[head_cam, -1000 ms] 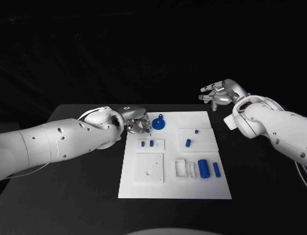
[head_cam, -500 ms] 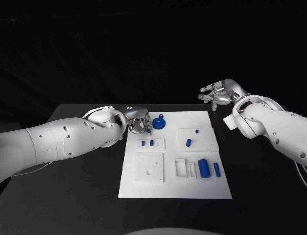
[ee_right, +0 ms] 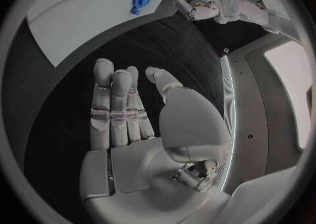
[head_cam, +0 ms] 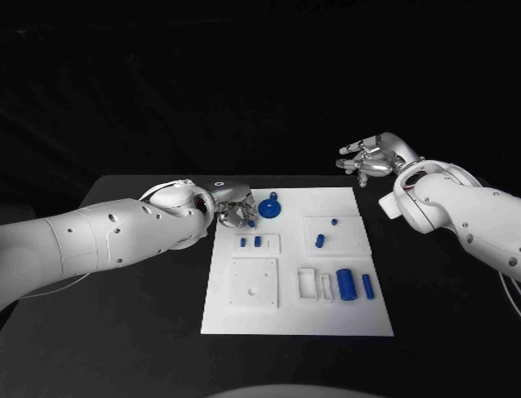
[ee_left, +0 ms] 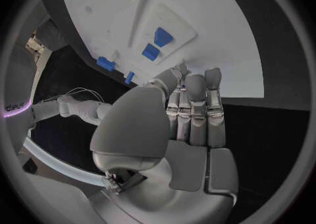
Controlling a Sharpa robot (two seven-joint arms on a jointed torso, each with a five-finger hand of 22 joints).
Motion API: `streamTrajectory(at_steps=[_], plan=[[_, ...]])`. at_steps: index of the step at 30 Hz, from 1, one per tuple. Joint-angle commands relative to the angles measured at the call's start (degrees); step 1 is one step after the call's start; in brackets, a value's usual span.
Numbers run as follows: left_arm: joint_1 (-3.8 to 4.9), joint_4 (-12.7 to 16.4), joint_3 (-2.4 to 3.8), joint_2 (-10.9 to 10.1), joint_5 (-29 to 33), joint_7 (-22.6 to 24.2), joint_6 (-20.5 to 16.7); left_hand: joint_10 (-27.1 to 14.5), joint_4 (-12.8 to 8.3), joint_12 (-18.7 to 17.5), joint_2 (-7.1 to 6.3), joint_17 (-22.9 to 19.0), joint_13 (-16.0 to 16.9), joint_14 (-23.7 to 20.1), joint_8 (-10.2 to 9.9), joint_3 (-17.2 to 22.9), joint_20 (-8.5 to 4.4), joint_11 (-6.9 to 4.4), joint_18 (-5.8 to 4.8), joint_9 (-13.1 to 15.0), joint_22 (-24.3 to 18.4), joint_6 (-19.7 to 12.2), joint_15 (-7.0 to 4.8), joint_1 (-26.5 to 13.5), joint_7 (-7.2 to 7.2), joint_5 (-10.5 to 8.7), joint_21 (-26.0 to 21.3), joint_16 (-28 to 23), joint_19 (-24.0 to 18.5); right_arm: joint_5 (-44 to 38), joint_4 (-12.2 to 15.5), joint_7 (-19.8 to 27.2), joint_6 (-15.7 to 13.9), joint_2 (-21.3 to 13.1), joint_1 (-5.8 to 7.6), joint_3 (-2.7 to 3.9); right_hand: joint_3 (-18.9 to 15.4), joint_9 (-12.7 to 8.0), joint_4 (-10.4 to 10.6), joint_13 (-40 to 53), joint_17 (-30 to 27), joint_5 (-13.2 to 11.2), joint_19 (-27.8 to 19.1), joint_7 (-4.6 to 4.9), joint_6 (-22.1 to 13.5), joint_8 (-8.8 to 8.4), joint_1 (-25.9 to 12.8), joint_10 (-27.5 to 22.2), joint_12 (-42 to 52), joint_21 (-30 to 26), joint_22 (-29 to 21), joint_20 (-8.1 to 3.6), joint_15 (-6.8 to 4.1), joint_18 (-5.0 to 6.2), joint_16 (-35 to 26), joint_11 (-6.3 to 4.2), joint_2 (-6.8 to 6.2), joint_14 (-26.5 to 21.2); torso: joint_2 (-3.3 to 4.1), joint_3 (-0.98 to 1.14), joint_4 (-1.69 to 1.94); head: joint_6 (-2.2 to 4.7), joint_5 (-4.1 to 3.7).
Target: Assemble the parts on the task board
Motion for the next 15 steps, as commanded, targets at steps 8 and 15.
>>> streamTrajectory(at_steps=[8, 15], plan=[[-0.17, -0.02, 0.01, 0.23, 0.18, 0.11, 1.46, -0.38, 0.16, -0.2, 0.23, 0.14, -0.04, 0.34, 0.36, -0.07, -0.07, 0.11, 0.72, 0.09, 1.18, 0.17, 0.19, 0.23, 0.18, 0.11, 0.21, -0.33, -0.42, 0.07, -0.03, 0.58, 0.18, 0.1, -0.03, 0.02, 0.13, 0.09, -0.35, -0.04, -0.05, 0.35, 1.97, -0.12, 0.4, 0.12, -0.41, -0.01, -0.06, -0.25, -0.05, -0.09, -0.08, 1.18, -0.31, 0.05, -0.2, -0.22, 0.0, -0.01, -0.01, -0.05, 0.05], [-0.18, -0.5, 0.0, 0.47, 0.18, 0.07, 1.69, -0.38, 0.16, -0.2, 0.23, 0.14, -0.04, 0.34, 0.36, -0.07, -0.07, 0.11, 0.72, 0.09, 1.18, 0.17, 0.19, 0.23, 0.18, 0.11, 0.21, -0.33, -0.42, 0.07, -0.04, 0.58, 0.16, 0.09, -0.04, 0.02, 0.13, 0.09, -0.35, -0.04, -0.05, 0.35, 1.97, -0.12, 0.4, 0.12, -0.41, -0.01, -0.06, -0.25, -0.05, -0.09, -0.08, 1.18, -0.31, 0.05, -0.2, -0.22, -0.02, 0.05, -0.06, -0.03, 0.06]])
